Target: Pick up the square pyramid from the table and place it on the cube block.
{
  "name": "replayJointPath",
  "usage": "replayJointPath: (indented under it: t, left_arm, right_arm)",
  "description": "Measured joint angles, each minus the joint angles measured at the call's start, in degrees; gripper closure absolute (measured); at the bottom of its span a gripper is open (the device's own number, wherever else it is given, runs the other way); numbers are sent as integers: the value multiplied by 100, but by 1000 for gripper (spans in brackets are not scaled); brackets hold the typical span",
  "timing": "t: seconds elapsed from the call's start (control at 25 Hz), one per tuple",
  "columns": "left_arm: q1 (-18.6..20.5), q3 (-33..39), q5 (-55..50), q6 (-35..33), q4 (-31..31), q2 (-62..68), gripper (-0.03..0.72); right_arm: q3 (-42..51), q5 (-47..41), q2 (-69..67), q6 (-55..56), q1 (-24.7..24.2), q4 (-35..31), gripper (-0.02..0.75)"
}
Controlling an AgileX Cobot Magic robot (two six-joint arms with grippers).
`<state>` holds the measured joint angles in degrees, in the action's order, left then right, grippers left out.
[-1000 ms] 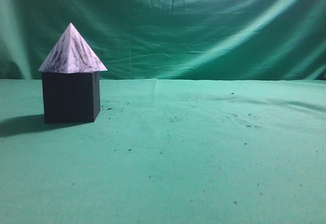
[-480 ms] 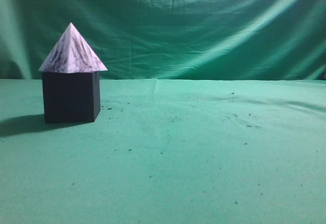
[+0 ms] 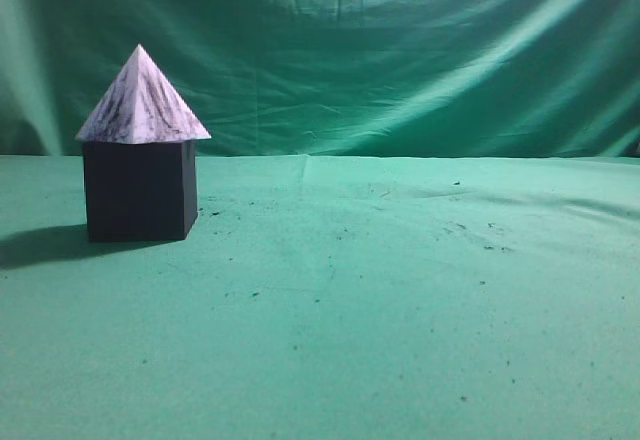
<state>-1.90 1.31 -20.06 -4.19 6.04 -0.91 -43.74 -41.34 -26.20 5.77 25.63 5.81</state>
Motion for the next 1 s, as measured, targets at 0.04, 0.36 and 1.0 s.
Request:
replayJointPath:
  t: [0.04,0.36,1.0]
  left_arm:
    - [0,0,0,0,0,0,688]
    - [0,0,0,0,0,0,688]
    - [0,0,10,0,0,0,688]
  right_arm:
    - [272,207,147,0,-217,0,738]
    - [2607,1588,1776,0,-1391,0,738]
    - [4521,2144,2672,0,-2215,-69,738]
